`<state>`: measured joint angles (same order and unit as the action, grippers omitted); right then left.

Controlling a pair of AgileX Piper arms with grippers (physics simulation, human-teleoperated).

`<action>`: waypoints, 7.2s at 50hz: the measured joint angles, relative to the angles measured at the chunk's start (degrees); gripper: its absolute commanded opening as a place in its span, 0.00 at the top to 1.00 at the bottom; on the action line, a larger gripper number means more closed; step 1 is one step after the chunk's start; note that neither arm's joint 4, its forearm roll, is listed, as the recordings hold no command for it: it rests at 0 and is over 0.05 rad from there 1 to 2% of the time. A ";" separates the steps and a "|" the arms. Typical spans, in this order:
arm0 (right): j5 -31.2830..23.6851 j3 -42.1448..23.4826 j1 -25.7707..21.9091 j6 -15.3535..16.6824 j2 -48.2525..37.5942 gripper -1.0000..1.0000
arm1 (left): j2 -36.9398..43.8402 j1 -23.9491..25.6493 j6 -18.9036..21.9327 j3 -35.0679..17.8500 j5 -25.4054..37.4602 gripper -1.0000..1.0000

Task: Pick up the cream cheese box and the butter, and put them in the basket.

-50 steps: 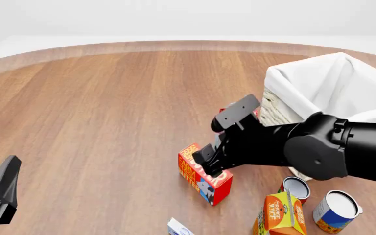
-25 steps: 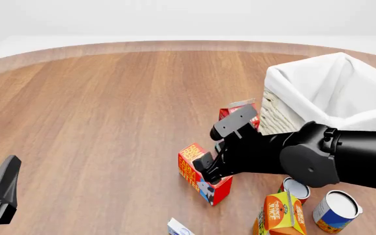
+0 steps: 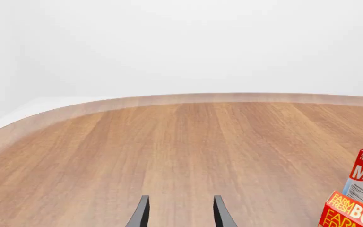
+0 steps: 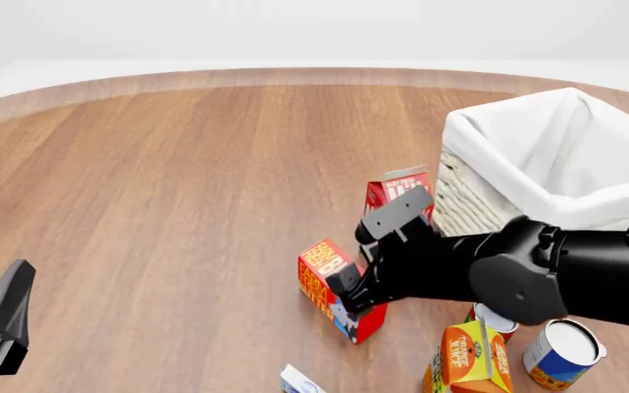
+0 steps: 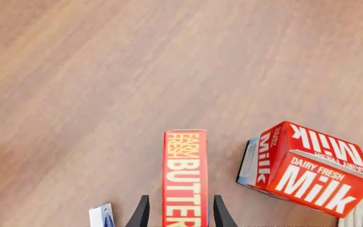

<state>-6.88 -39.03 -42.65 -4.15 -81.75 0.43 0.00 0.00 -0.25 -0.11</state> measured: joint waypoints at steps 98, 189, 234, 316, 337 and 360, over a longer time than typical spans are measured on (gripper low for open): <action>12.35 5.73 -0.23 -3.71 -7.61 1.00 | 0.00 0.00 0.00 0.00 0.00 0.00; -10.39 -11.57 4.97 -1.07 24.06 1.00 | 0.00 0.00 0.00 0.00 0.00 0.00; -14.64 -13.84 30.06 -13.50 35.49 1.00 | 0.00 0.00 0.00 0.00 0.00 0.00; -8.82 -6.86 44.69 -19.06 25.15 1.00 | 0.00 0.00 0.00 0.00 0.00 0.00; -5.67 -5.66 44.75 -19.82 22.59 1.00 | 0.00 0.00 0.00 0.00 0.00 0.00; -3.00 -5.19 45.07 -20.40 20.17 1.00 | 0.00 0.00 0.00 0.00 0.00 0.00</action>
<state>-9.87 -44.22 2.42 -24.55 -61.58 0.43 0.00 0.00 -0.25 -0.11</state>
